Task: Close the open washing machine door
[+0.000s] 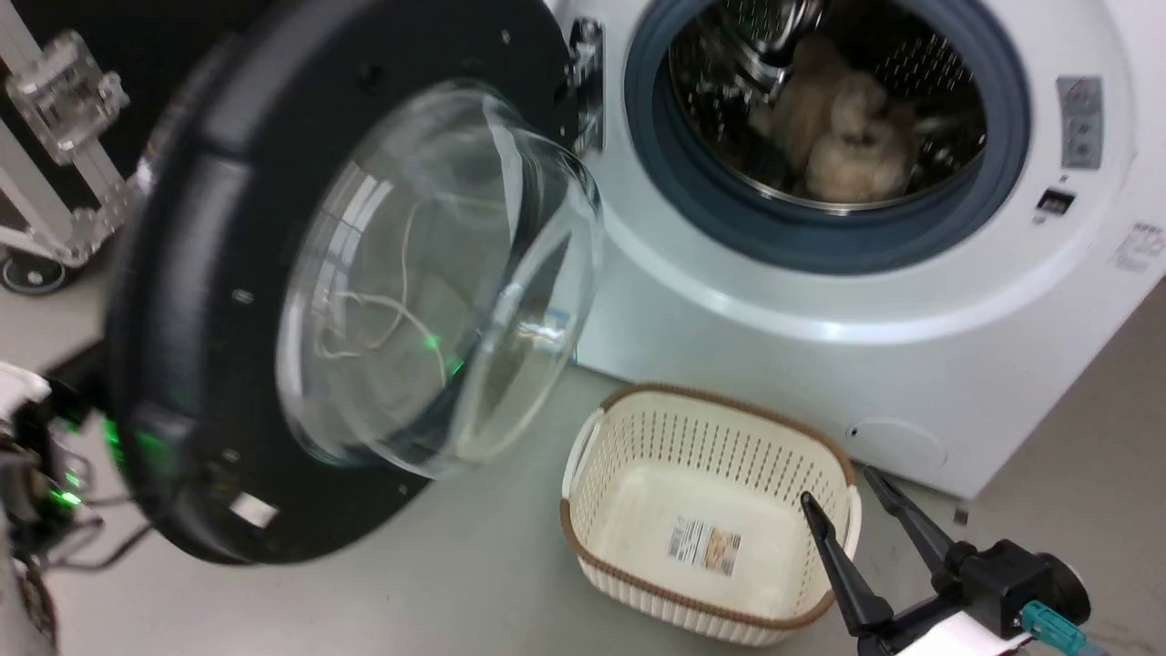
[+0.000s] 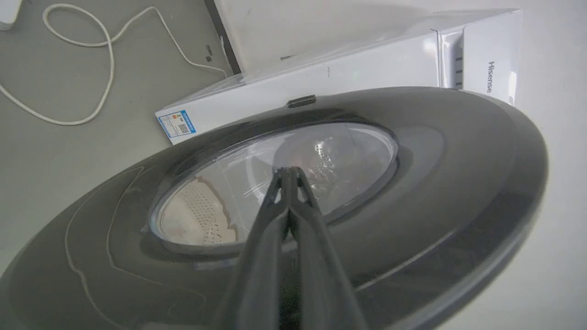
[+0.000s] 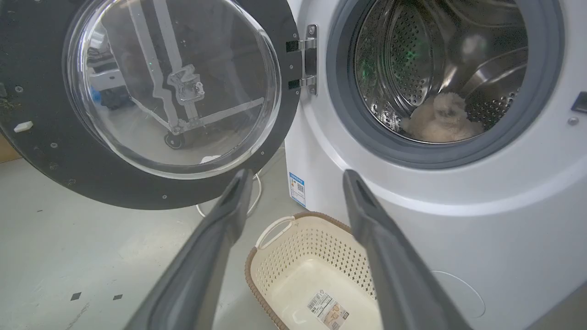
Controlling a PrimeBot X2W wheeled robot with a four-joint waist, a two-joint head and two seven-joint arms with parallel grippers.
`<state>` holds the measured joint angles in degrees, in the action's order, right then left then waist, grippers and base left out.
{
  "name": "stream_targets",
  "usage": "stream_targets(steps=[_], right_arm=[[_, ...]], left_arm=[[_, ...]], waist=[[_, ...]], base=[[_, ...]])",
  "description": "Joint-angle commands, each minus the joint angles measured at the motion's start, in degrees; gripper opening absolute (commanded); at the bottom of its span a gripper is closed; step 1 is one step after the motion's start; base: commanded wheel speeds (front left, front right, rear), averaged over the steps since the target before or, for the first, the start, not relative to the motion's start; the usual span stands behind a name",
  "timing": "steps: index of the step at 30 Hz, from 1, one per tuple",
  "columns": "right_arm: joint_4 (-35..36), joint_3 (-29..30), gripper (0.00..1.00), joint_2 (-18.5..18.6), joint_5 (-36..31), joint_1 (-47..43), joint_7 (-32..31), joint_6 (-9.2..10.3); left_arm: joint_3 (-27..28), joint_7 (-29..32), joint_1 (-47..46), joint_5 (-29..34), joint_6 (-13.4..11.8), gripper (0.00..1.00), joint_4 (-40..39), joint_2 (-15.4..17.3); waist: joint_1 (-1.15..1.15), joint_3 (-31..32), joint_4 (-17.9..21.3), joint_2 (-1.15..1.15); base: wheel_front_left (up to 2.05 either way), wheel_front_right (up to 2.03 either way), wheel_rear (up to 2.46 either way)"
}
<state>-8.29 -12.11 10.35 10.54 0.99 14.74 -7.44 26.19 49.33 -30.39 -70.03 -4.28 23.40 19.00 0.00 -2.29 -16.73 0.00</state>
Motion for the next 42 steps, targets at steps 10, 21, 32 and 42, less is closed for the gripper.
stream_targets(steps=[10, 21, 32, 42], right_arm=[[-1.0, 4.9, 1.0, -3.3, -2.7, -0.5, 0.3, -0.05], [-0.5, 5.4, 1.0, -2.0, -3.0, 0.5, -0.9, -0.05], [-0.2, 5.3, 1.0, 0.1, -1.0, 3.4, -0.9, -0.05], [-2.3, 3.5, 1.0, -0.6, 0.6, 6.1, -0.1, -0.05]], left_arm=[[-5.5, 8.6, 13.5, -5.8, 0.6, 0.0, -13.4, -12.4], [-21.6, 0.7, 27.4, -20.1, 1.3, 0.0, -21.9, -16.1], [-36.5, -22.0, 17.2, -28.5, 6.5, 0.0, -15.6, -16.1], [-39.0, -46.0, -3.3, -32.1, 8.2, 0.0, 2.1, -16.1]], waist=[[0.0, 4.2, 4.9, 0.0], [0.0, 1.3, 18.0, 0.0], [0.0, -6.4, 33.3, 0.0], [0.0, -10.6, 41.4, 0.0]], base=[[0.0, 0.0, 0.0], [0.0, 0.0, 0.0], [0.0, 0.0, 0.0], [0.0, 0.0, 0.0]])
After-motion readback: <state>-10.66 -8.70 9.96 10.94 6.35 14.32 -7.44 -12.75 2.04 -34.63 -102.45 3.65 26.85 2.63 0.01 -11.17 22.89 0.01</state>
